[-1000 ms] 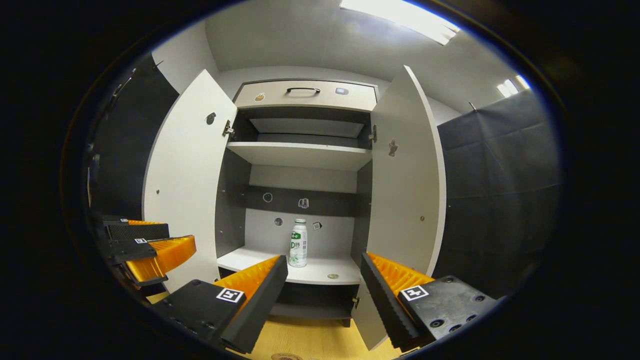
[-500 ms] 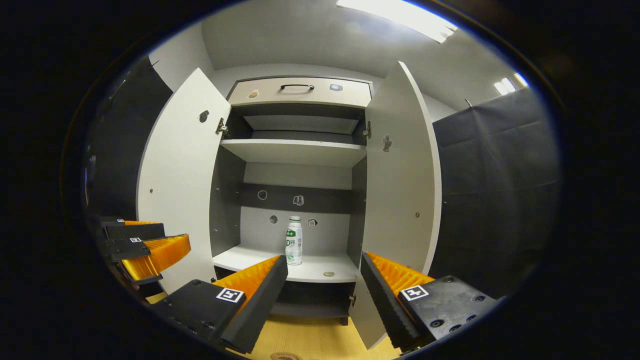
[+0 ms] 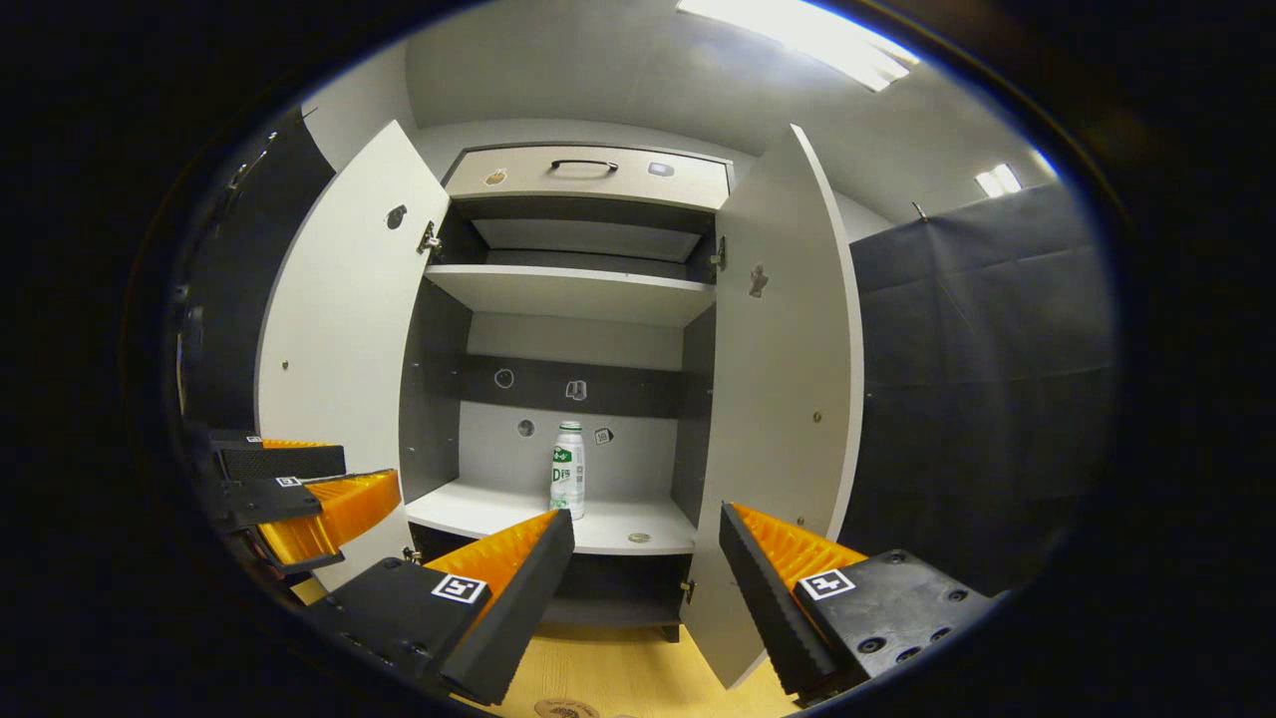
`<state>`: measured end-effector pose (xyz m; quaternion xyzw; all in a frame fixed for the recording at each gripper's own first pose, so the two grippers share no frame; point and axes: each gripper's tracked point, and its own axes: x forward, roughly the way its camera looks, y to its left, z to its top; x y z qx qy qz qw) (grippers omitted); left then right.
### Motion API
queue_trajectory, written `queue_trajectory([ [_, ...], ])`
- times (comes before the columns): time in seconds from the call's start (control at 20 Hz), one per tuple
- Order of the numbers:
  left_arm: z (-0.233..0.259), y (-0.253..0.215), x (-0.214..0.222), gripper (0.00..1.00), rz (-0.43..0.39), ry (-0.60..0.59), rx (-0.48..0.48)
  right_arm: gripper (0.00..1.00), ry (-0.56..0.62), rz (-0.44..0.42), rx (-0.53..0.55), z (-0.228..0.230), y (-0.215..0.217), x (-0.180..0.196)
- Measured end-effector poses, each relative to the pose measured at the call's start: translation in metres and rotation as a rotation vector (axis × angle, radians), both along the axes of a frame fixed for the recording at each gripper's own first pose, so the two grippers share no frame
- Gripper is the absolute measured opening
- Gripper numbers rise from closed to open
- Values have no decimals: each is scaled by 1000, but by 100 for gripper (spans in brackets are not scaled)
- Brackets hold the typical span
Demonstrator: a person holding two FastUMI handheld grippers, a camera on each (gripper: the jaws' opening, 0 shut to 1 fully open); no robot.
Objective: Grasp the bottle in the cabinet with the left hand and place it on the coaster, then close the right door with the right hand and the left door with the left hand.
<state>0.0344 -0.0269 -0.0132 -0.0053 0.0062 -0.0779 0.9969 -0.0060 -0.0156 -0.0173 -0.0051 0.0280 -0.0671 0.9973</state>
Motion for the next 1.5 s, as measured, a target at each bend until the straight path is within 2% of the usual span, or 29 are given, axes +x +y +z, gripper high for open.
queue_trajectory([
  [0.05,-2,-6,8,89,-23,6,-8,97,10,-9,4,-3,0,-2],
  [0.2,-12,-21,47,89,-52,22,-24,97,21,-19,-19,-6,-10,2],
  [0.35,-15,-28,97,90,-31,7,-18,97,-4,7,-46,-2,-20,22],
  [0.65,-24,-43,201,89,13,-16,37,98,-17,130,-53,-12,-21,78],
  [0.9,-42,-52,267,89,-6,10,54,98,-11,201,-45,-23,-14,106],
  [0.95,-45,-51,279,93,-3,11,66,97,-13,210,-46,-24,-13,110],
  [1.5,-61,-58,360,91,1,20,100,98,3,223,-52,-40,-15,148],
])
